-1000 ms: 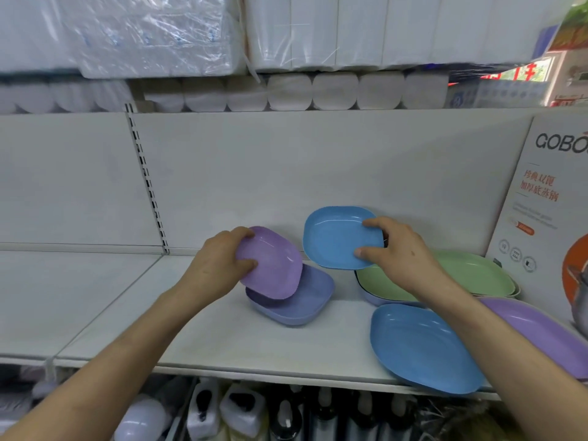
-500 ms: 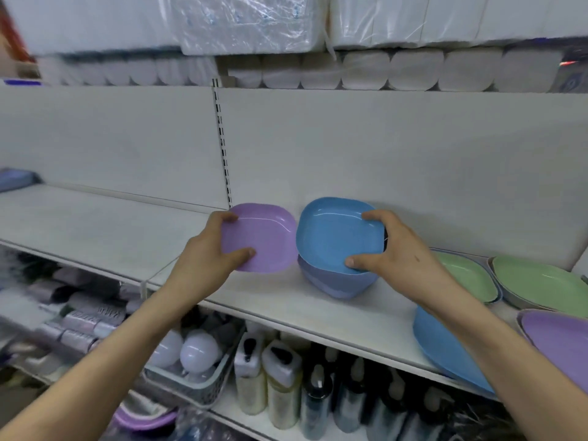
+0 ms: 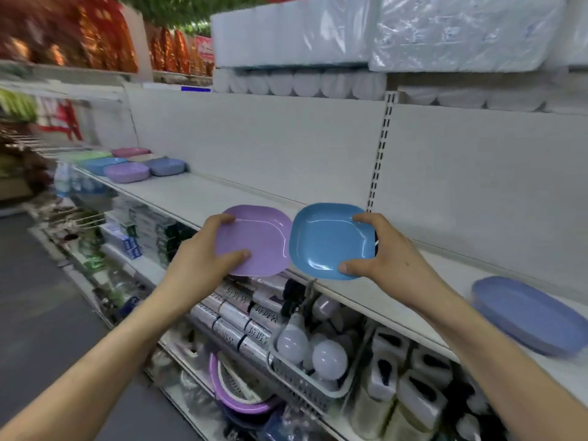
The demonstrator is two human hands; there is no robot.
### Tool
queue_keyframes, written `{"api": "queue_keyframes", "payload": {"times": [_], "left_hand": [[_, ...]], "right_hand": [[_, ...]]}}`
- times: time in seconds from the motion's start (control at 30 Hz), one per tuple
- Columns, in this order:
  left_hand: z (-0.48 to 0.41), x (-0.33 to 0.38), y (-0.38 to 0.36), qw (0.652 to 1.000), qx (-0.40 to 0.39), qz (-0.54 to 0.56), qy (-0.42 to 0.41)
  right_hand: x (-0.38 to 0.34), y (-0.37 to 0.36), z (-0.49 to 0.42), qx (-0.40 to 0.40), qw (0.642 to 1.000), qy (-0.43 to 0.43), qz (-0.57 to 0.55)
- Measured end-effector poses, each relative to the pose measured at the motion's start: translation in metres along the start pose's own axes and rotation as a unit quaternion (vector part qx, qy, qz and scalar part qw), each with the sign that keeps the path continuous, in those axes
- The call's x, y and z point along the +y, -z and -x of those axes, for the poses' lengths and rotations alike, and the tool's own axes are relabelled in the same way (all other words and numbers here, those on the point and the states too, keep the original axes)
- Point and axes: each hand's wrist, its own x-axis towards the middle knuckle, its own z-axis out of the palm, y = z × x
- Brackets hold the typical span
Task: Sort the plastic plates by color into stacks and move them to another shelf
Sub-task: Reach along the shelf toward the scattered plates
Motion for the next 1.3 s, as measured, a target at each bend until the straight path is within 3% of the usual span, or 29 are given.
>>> {"api": "queue_keyframes", "payload": {"times": [0.43, 0.73, 1.13, 1.3], "left_hand": [[0.001, -0.213, 0.250, 0.982, 0.128, -0.068, 0.120], [-0.022, -0.342, 0.325, 0.966, 0.177, -0.071, 0.175], [-0.128, -0.484, 0.444, 0.929, 0.270, -0.120, 0.221], [-0.162, -0.542, 0.480, 0.923, 0.275, -0.125, 0.237]], "right_hand": [[-0.192, -0.268, -0.106, -0.157, 0.976, 0.137, -0.066], [-0.273, -0.412, -0.187, -0.212, 0.956, 0.184, -0.084], [-0.404, -0.608, -0.349, -0.267, 0.919, 0.265, -0.122], [-0.440, -0.674, -0.394, -0.290, 0.912, 0.266, -0.119]]}}
